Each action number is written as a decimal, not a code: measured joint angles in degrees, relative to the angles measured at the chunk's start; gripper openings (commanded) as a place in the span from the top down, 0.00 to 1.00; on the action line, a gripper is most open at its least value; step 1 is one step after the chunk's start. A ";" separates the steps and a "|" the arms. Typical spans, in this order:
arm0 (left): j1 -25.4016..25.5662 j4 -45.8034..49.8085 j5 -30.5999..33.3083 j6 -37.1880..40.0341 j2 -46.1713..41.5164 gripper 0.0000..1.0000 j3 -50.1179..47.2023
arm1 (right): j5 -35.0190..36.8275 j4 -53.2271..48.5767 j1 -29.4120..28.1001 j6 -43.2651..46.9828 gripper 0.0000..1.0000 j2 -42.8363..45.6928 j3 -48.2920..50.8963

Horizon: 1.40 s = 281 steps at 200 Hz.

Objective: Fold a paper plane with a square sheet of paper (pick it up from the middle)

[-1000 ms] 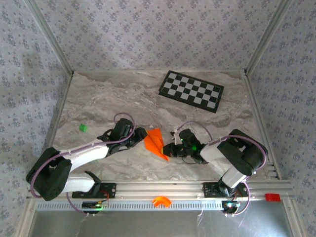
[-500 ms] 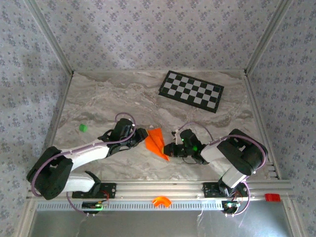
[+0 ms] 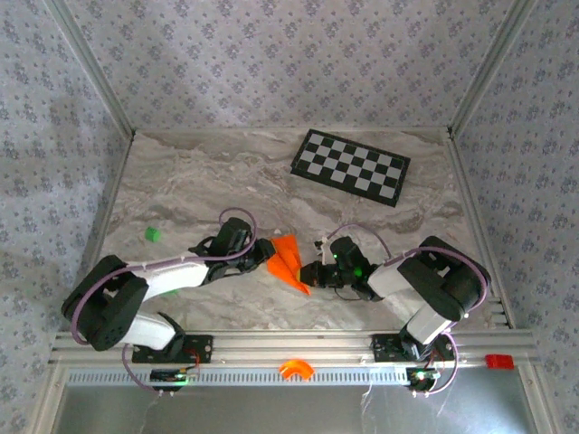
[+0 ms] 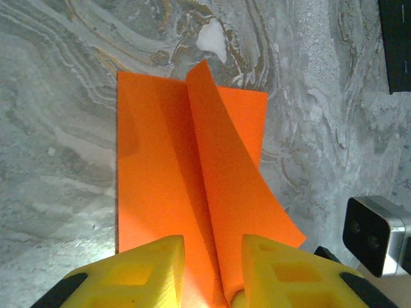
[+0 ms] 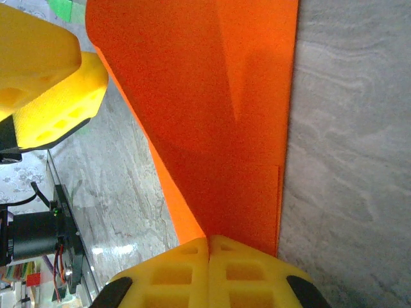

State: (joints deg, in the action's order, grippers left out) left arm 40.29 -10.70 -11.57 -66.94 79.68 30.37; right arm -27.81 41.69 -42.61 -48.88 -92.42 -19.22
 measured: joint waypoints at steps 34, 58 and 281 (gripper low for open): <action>0.07 -0.83 0.00 -0.07 0.39 0.71 0.09 | 0.02 -0.11 0.00 0.00 1.00 0.09 0.02; 0.39 -1.70 -0.11 -0.20 0.94 0.72 0.09 | 0.02 -0.11 0.00 0.02 1.00 0.09 0.02; 1.53 -4.59 -1.25 -0.22 2.27 0.83 -0.09 | -0.17 2.36 0.00 -1.29 1.00 -0.74 0.68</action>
State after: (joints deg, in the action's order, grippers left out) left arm 41.82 -15.29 -12.82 -67.16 81.95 30.28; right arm -27.99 44.05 -42.61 -50.17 -93.17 -18.55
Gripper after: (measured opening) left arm 0.182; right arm 0.052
